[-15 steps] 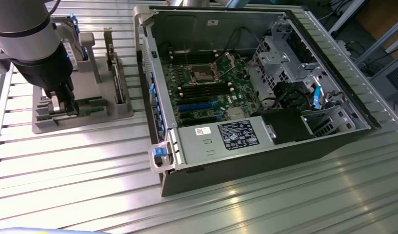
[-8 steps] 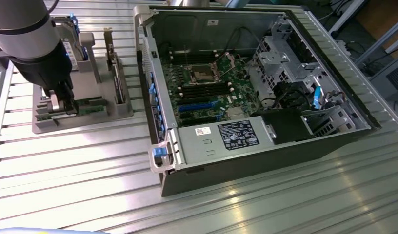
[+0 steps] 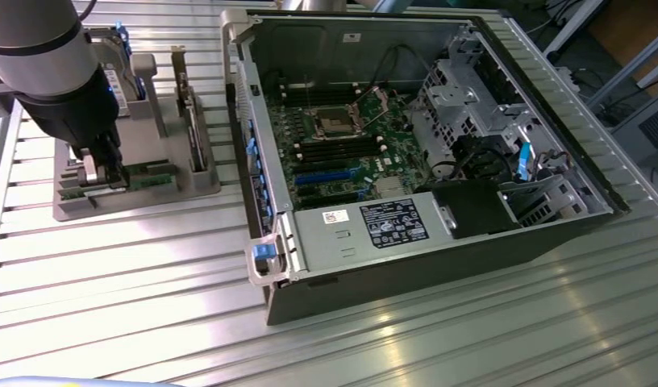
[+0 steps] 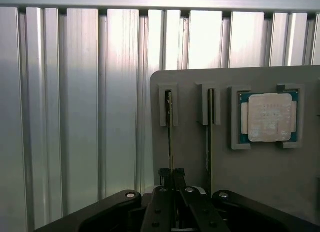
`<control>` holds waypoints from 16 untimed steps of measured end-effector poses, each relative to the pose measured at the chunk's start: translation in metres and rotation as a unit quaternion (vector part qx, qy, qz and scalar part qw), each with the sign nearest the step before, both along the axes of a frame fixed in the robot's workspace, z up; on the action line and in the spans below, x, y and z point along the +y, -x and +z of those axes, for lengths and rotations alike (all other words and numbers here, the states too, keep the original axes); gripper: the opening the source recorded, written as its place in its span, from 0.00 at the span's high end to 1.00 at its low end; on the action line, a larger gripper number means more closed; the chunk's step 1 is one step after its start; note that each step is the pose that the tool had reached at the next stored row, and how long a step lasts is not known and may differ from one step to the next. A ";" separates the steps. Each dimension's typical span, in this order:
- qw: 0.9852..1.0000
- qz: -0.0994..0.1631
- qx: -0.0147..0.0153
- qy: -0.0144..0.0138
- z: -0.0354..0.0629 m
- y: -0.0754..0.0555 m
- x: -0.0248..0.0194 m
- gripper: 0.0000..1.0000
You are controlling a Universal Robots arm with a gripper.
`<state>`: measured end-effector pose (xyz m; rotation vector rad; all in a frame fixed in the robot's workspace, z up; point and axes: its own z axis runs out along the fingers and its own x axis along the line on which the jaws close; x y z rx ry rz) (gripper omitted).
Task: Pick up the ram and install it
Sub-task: 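Pick up the ram and move it above insertion slot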
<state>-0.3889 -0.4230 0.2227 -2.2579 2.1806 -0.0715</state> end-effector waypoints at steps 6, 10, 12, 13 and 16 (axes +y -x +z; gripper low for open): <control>1.000 0.000 0.000 0.000 0.0032 0.000 0.0000 0.88; 1.000 0.000 0.000 0.000 0.0060 0.000 0.0000 0.88; 1.000 0.000 0.000 0.000 0.0083 0.000 0.0000 0.88; 1.000 0.000 0.000 0.000 0.0096 0.000 0.0000 0.88; 1.000 0.000 0.000 0.000 0.0142 0.000 0.0000 0.88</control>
